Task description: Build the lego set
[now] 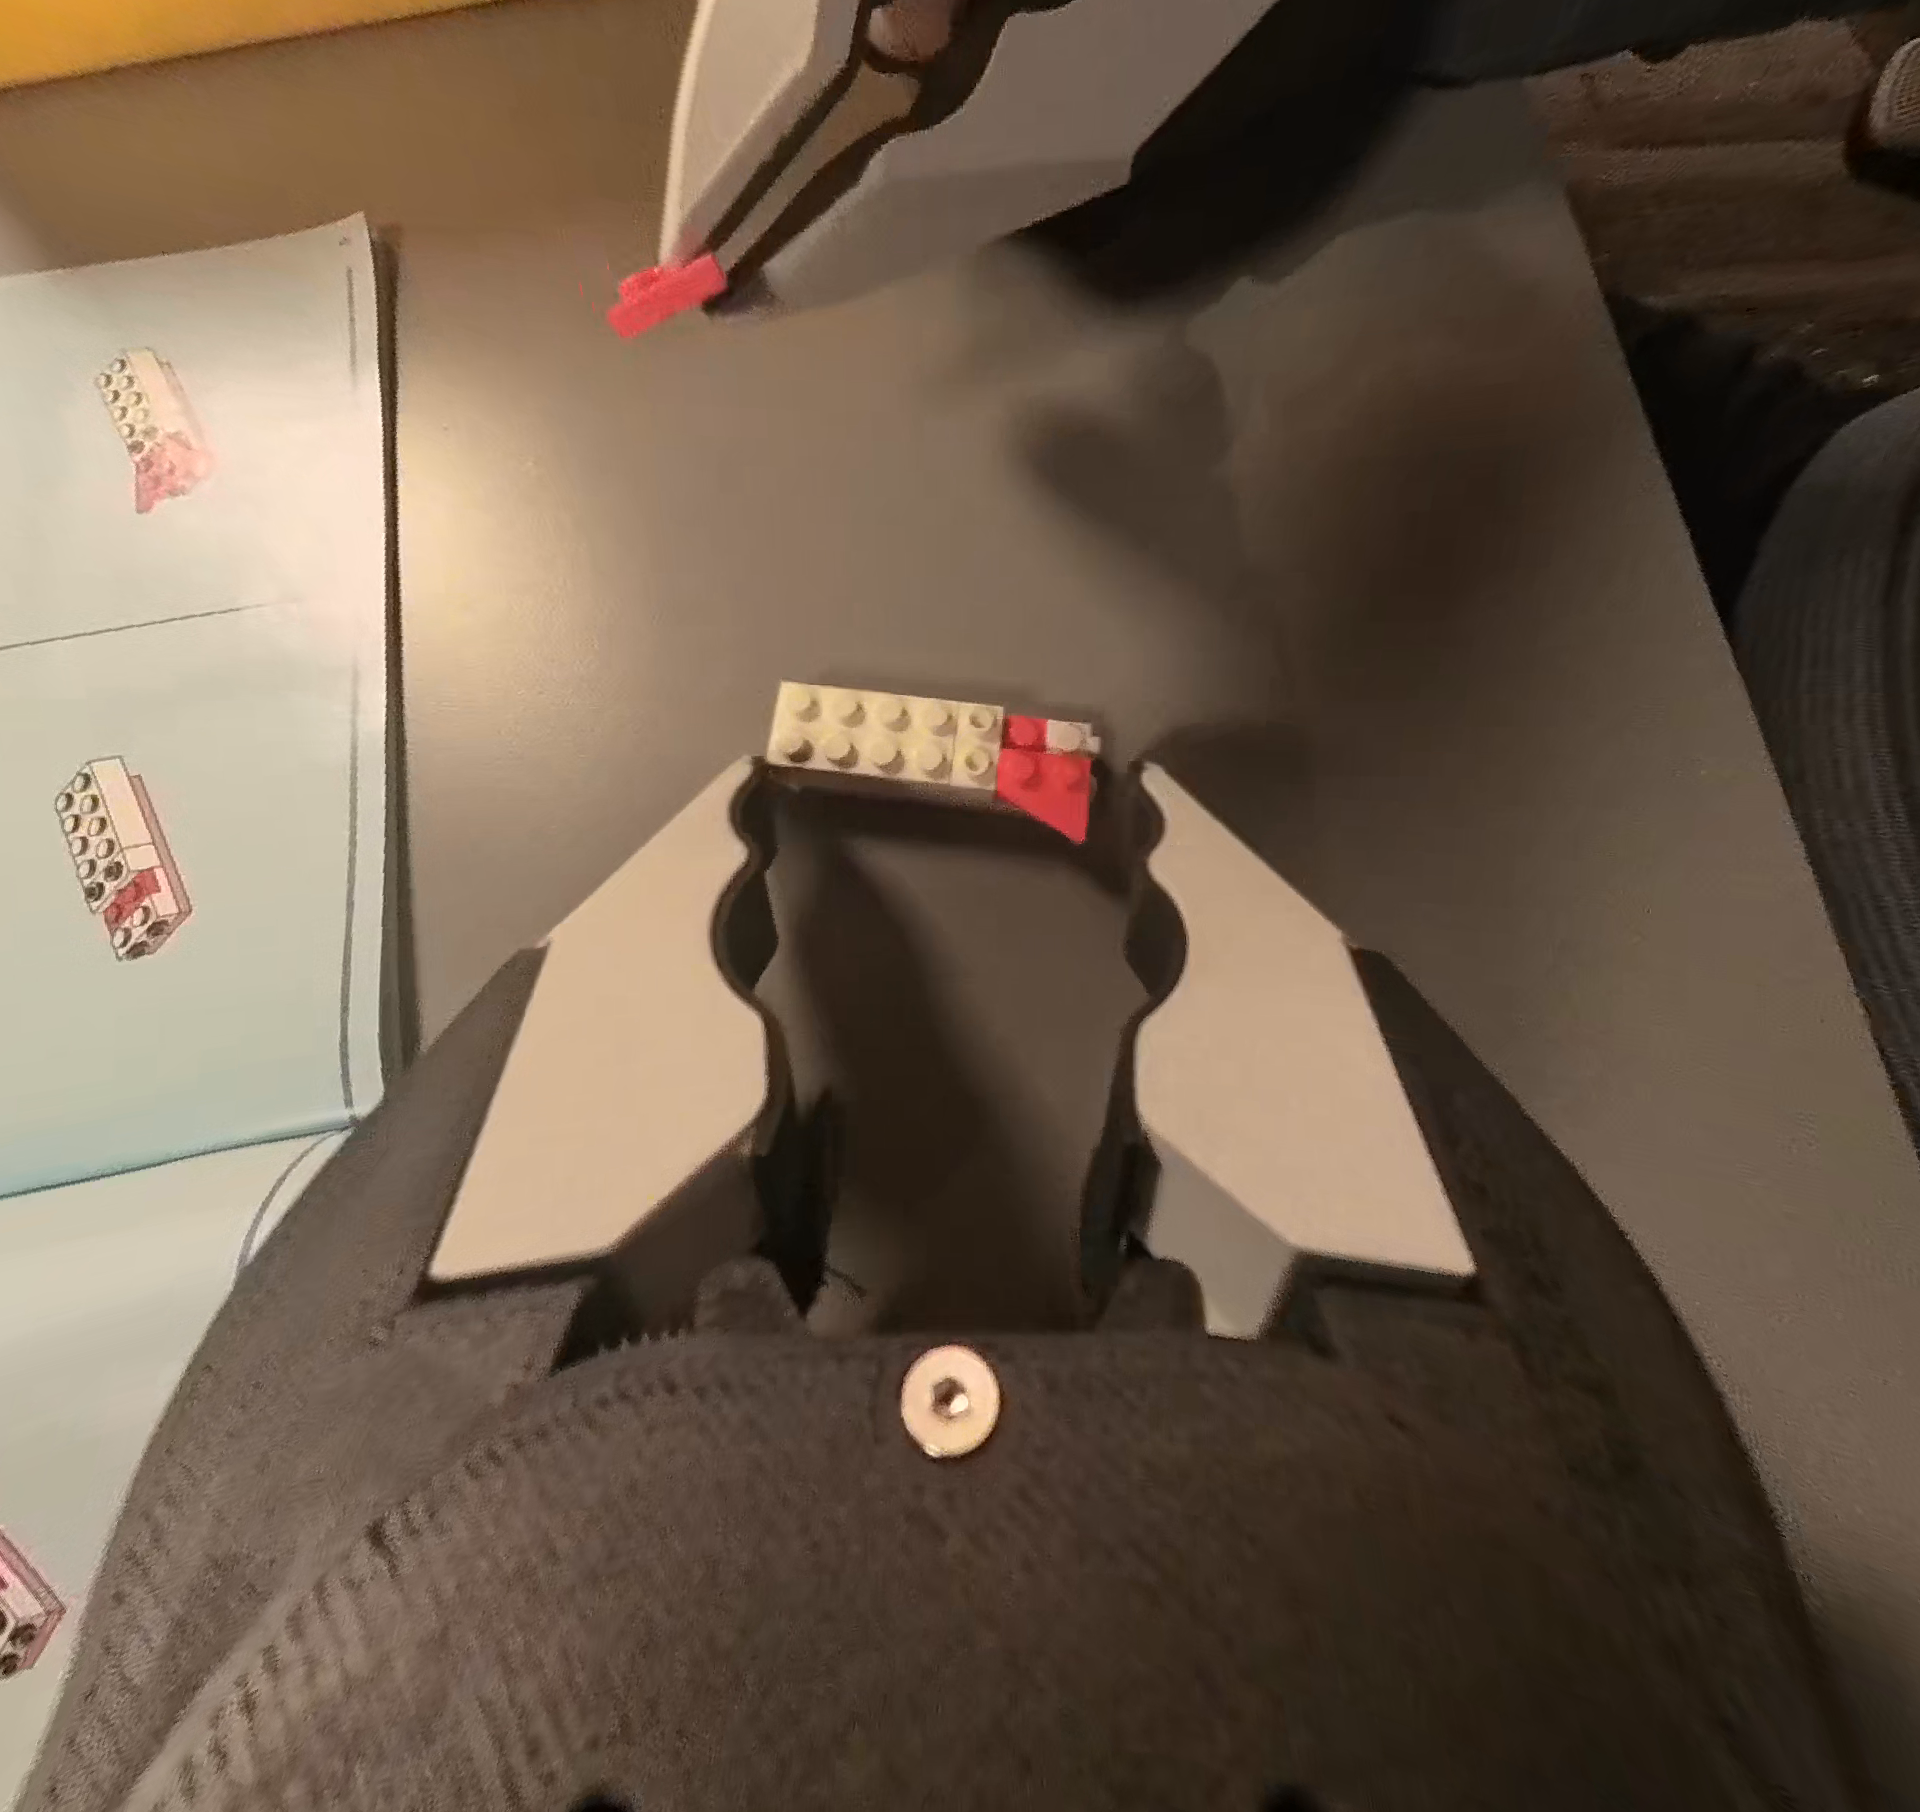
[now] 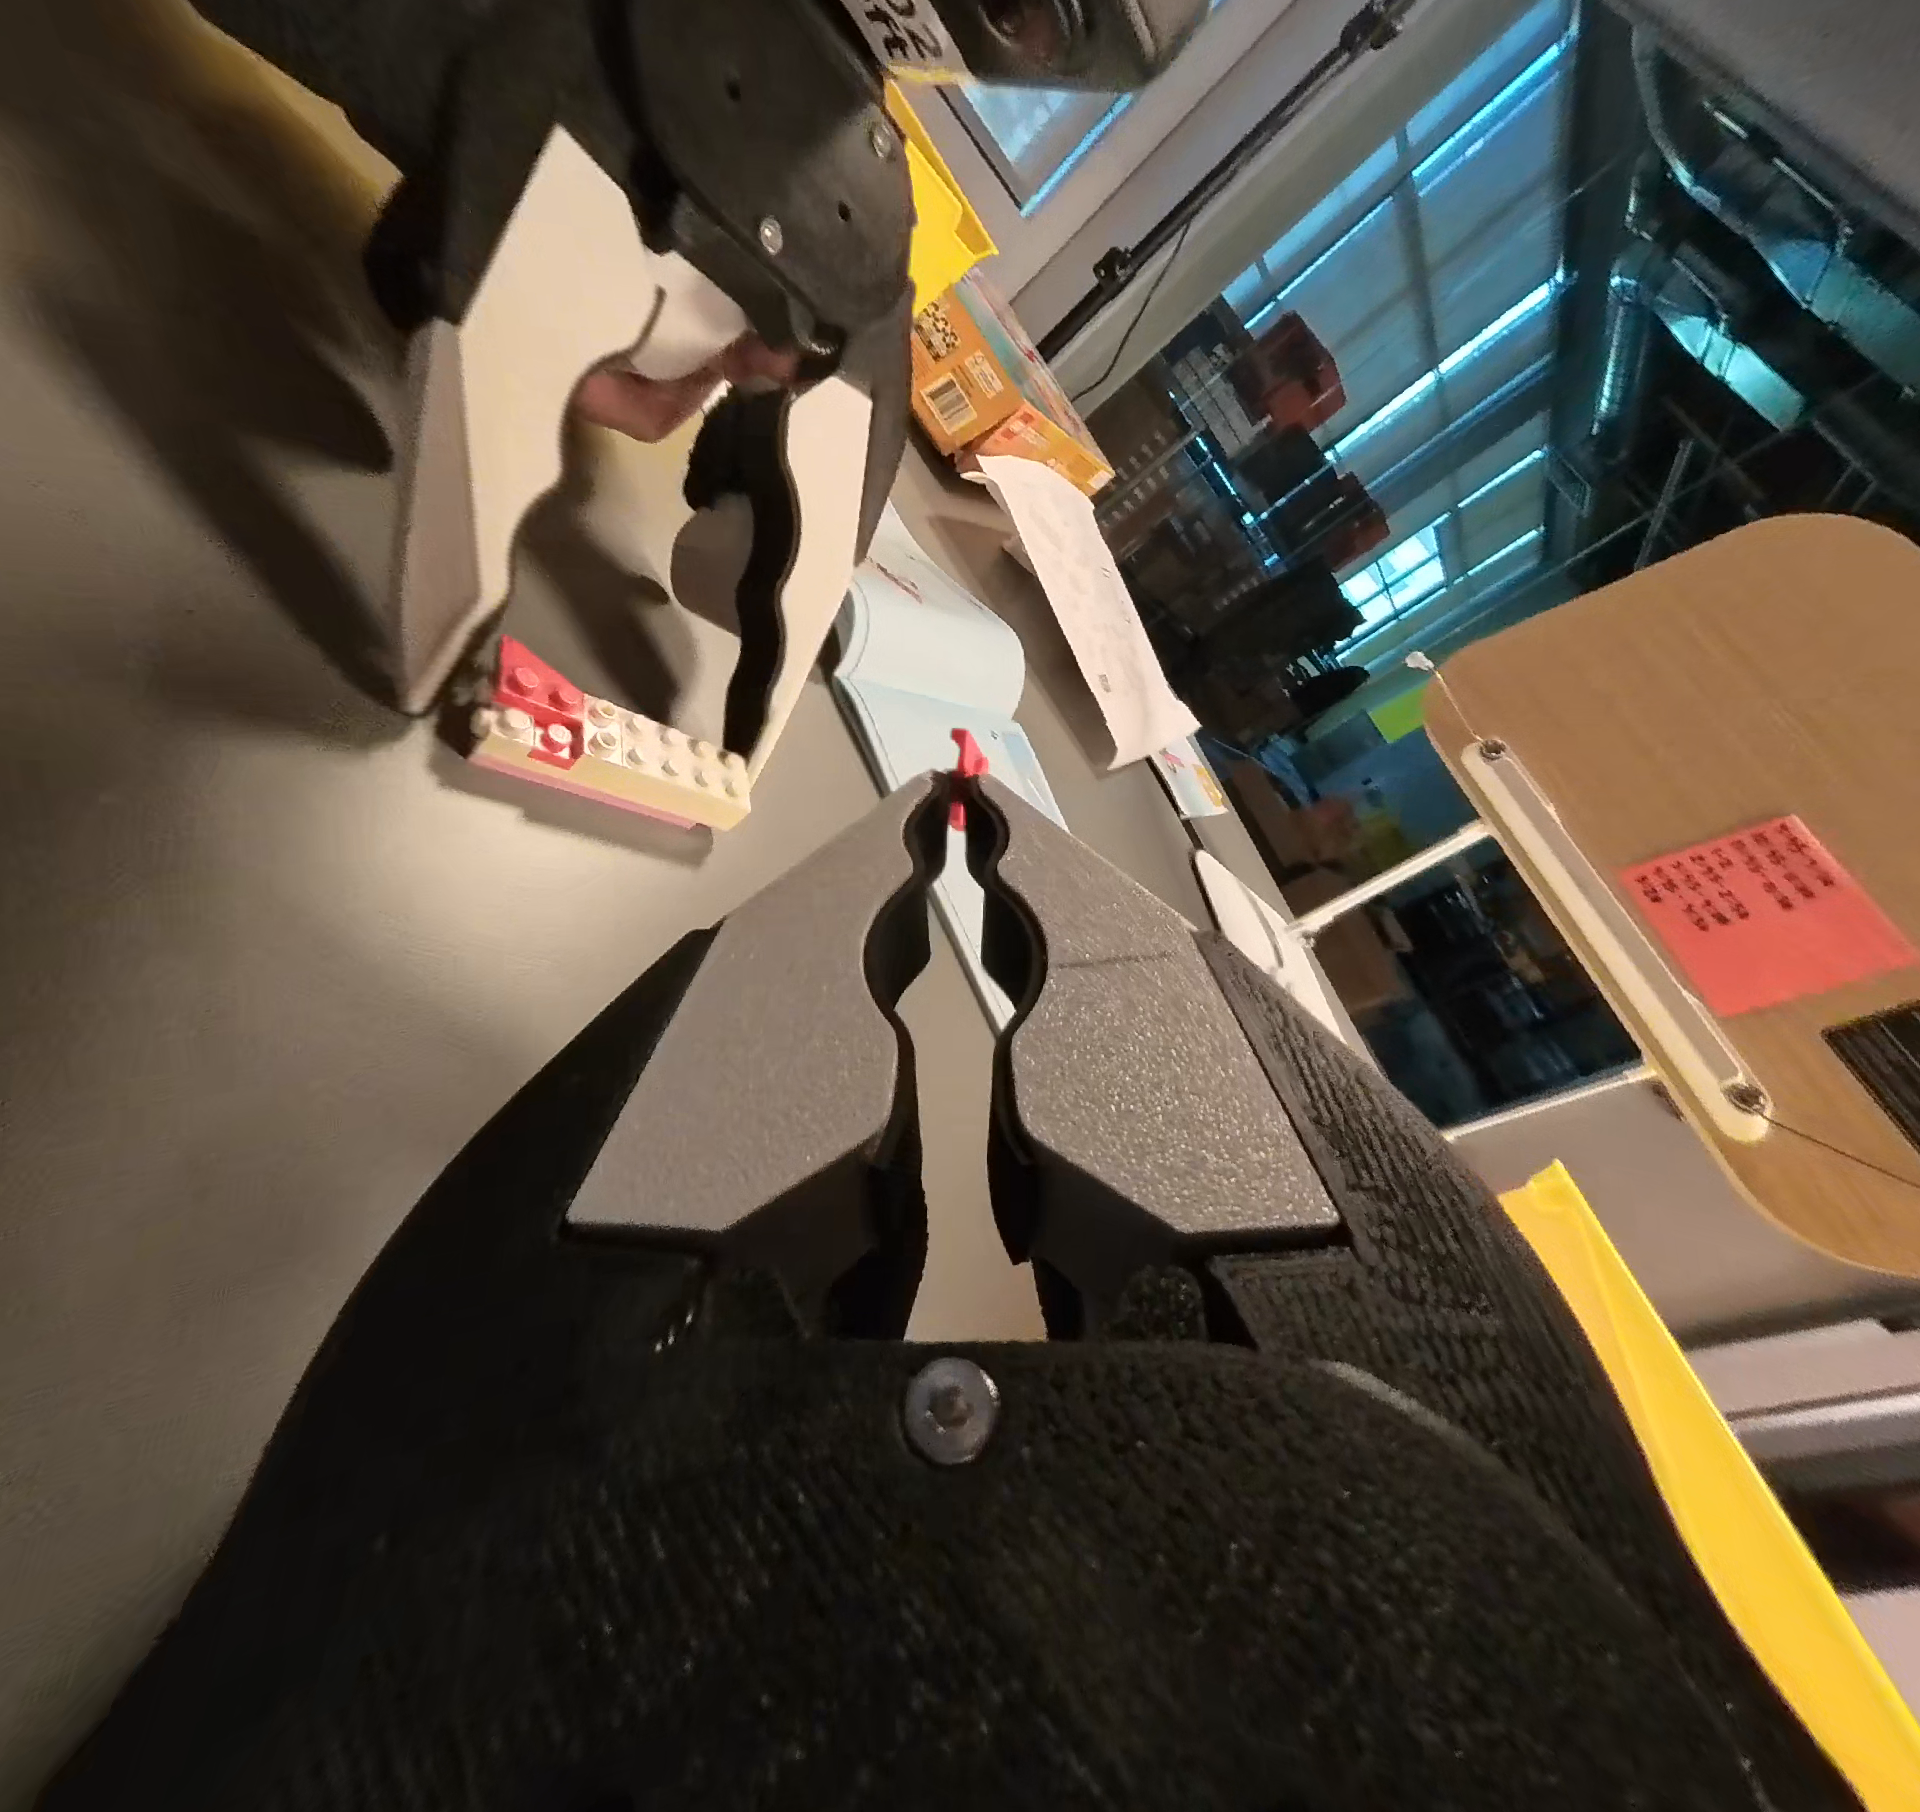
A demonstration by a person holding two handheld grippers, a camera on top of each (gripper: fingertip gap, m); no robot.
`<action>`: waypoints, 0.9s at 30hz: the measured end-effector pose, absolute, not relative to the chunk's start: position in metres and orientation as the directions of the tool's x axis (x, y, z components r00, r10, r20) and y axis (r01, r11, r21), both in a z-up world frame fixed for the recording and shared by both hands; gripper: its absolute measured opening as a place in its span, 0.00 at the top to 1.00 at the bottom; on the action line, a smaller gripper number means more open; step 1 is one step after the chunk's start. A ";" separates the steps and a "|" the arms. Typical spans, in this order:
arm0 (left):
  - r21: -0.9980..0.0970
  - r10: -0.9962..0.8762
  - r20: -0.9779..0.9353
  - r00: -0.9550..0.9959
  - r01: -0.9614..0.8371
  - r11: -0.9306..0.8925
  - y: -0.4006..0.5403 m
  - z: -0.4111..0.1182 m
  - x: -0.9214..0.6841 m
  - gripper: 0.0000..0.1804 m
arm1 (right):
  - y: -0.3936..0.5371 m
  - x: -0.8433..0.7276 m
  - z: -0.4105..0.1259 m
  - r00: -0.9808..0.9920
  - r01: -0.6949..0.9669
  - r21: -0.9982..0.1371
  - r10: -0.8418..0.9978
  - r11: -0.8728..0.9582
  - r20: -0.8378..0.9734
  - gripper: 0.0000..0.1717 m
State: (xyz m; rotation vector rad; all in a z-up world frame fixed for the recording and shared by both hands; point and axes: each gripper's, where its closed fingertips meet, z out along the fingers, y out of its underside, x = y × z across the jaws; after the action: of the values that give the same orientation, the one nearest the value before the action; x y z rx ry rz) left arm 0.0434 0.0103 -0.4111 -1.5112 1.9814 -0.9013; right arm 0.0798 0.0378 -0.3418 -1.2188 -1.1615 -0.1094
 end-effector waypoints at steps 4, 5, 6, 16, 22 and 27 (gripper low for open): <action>-0.755 -0.952 -0.029 -0.305 -0.618 0.221 0.010 -0.410 0.044 0.63 | 0.035 0.075 -0.342 0.451 0.615 -0.664 0.500 0.426 0.739 1.00; -0.757 -0.946 -0.051 -0.321 -0.605 0.246 0.010 -0.409 0.044 0.62 | 0.034 0.074 -0.342 0.448 0.615 -0.663 0.503 0.426 0.739 1.00; -0.759 -0.941 -0.067 -0.333 -0.595 0.265 0.010 -0.408 0.045 0.61 | 0.034 0.074 -0.343 0.446 0.616 -0.662 0.504 0.427 0.740 1.00; -0.755 -0.923 -0.034 -0.383 -0.595 0.275 0.007 -0.410 0.047 0.65 | 0.036 0.075 -0.343 0.453 0.613 -0.672 0.512 0.416 0.730 1.00; -0.777 -0.913 -0.020 -0.407 -0.569 0.270 0.005 -0.404 0.045 0.66 | 0.028 0.067 -0.344 0.425 0.577 -0.688 0.557 0.440 0.713 1.00; -0.819 -0.833 0.289 -0.472 -0.573 0.040 -0.007 -0.384 0.034 0.66 | -0.005 0.040 -0.335 0.310 0.493 -0.643 0.573 0.585 0.759 1.00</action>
State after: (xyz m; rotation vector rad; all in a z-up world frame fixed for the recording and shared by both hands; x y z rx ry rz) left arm 0.0336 -0.0067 -0.3838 -1.4375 2.0529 -1.4022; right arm 0.0404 -0.0048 -0.3350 -1.0243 -1.3222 0.0667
